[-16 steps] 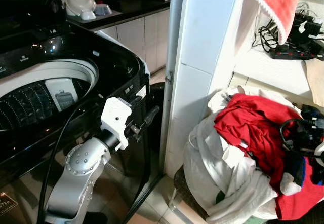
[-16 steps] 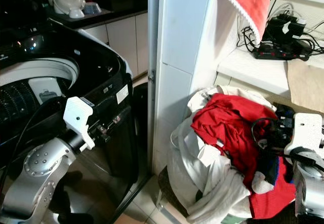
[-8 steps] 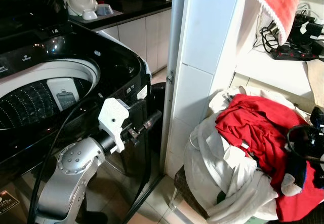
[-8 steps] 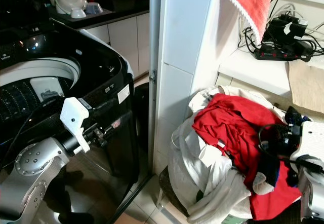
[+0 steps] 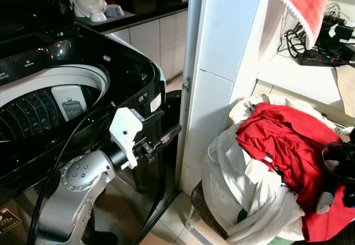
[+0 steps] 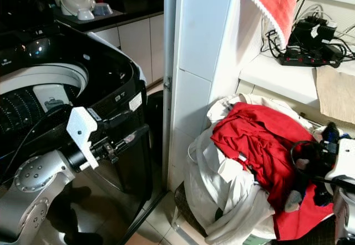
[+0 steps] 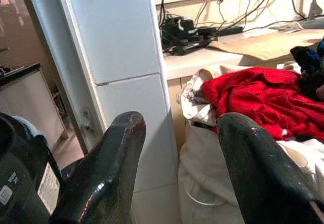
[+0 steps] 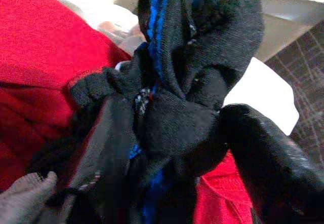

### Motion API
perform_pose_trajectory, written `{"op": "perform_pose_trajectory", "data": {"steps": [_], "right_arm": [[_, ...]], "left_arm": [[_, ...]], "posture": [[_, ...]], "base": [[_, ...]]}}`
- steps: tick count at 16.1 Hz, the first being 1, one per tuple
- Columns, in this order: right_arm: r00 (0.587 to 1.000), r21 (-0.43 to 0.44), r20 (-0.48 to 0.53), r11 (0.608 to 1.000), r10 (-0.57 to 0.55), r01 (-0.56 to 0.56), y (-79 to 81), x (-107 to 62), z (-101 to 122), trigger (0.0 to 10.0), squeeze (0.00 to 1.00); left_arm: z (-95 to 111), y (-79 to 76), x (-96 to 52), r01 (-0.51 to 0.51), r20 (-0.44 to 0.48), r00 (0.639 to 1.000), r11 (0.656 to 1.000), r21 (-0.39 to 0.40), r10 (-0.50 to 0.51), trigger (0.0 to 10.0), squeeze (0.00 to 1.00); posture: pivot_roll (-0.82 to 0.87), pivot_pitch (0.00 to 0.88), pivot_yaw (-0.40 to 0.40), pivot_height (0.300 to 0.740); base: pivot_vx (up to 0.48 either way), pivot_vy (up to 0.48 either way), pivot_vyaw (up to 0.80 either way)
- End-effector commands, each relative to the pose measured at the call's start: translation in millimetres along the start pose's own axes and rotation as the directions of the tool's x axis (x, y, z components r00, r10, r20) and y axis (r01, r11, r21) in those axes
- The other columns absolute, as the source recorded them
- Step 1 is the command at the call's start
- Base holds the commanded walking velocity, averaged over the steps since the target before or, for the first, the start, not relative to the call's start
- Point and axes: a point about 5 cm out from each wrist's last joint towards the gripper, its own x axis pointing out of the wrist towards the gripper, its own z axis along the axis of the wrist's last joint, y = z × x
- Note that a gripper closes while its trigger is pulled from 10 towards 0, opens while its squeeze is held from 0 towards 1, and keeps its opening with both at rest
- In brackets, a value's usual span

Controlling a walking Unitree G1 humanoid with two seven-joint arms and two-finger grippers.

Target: Clothes washing

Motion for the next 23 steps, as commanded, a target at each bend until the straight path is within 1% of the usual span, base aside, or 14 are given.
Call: {"op": "perform_pose_trajectory", "data": {"steps": [1, 4, 7, 10, 13, 16, 18, 20, 22, 23], "right_arm": [[0.999, 0.023, 0.020, 0.999, -0.035, 0.034, -10.4, -0.7, 3.3, 0.0, 0.00], [0.998, 0.059, 0.040, 0.997, -0.045, 0.042, -11.6, -0.6, 5.2, 0.0, 0.00], [0.998, 0.077, 0.052, 0.996, -0.047, 0.043, -11.7, -0.2, 7.8, 0.0, 0.00], [0.998, 0.081, 0.048, 0.996, -0.047, 0.043, -10.0, -0.3, 5.5, 0.0, 0.00], [0.997, 0.105, 0.077, 0.994, -0.019, 0.011, -3.5, -1.7, 11.5, 0.0, 0.00], [0.996, 0.107, 0.083, 0.994, -0.014, 0.005, 0.0, -3.6, 11.8, 0.0, 0.00], [0.993, 0.116, 0.113, 0.992, 0.040, -0.054, 10.8, -7.1, 18.0, 0.0, 0.00], [0.985, 0.105, 0.145, 0.988, 0.095, -0.111, 23.1, -9.3, 27.0, 0.0, 0.00], [0.977, 0.111, 0.175, 0.984, 0.120, -0.140, 30.5, -10.4, 36.9, 0.0, 0.00], [0.970, 0.106, 0.198, 0.981, 0.141, -0.164, 35.1, -12.1, 44.7, 0.0, 0.00]], "left_arm": [[2.2, 0.4, -1.8, 0.005, -0.002, 1.000, 1.000, 0.005, -0.005, 10.0, 0.00], [3.2, 3.0, -0.1, -0.005, 0.003, 1.000, 1.000, 0.014, 0.005, 10.0, 0.00], [3.8, 5.6, -0.1, -0.024, 0.004, 1.000, 1.000, 0.020, 0.024, 10.0, 0.00], [2.6, 5.6, -0.4, -0.031, -0.003, 1.000, 0.999, 0.023, 0.031, 10.0, 0.00], [2.1, 8.9, 0.3, -0.056, -0.005, 0.998, 0.998, 0.035, 0.056, 10.0, 0.00], [1.9, 9.5, 0.7, -0.066, -0.005, 0.998, 0.997, 0.040, 0.066, 10.0, 0.00], [2.4, 10.7, 1.0, -0.084, -0.001, 0.996, 0.995, 0.047, 0.084, 10.0, 0.00], [2.2, 13.0, 2.0, -0.108, -0.002, 0.994, 0.993, 0.049, 0.108, 10.0, 0.00], [1.3, 11.8, 3.2, -0.114, -0.011, 0.993, 0.993, 0.018, 0.115, 10.0, 0.00], [0.6, 12.8, 3.5, -0.126, -0.032, 0.992, 0.992, -0.004, 0.126, 10.0, 0.00]], "posture": [[-0.05, 0.000, -0.020, 0.740], [-0.05, 0.000, -0.021, 0.740], [-0.05, 0.000, -0.027, 0.740], [-0.05, 0.000, -0.030, 0.740], [-0.05, 0.000, -0.029, 0.740], [-0.05, 0.000, -0.028, 0.740], [-0.05, 0.000, -0.028, 0.740], [-0.05, 0.000, -0.027, 0.740], [-0.05, 0.000, -0.030, 0.740], [-0.05, 0.000, -0.031, 0.740]], "base": [[0.000, 0.000, 0.00], [0.000, 0.000, 0.00], [0.000, 0.000, 0.00], [0.000, 0.000, 0.00], [0.000, 0.000, 0.00], [0.000, 0.000, 0.00], [0.000, 0.000, 0.00], [0.000, 0.000, 0.00], [0.000, 0.000, 0.00], [0.000, 0.000, 0.00]]}}
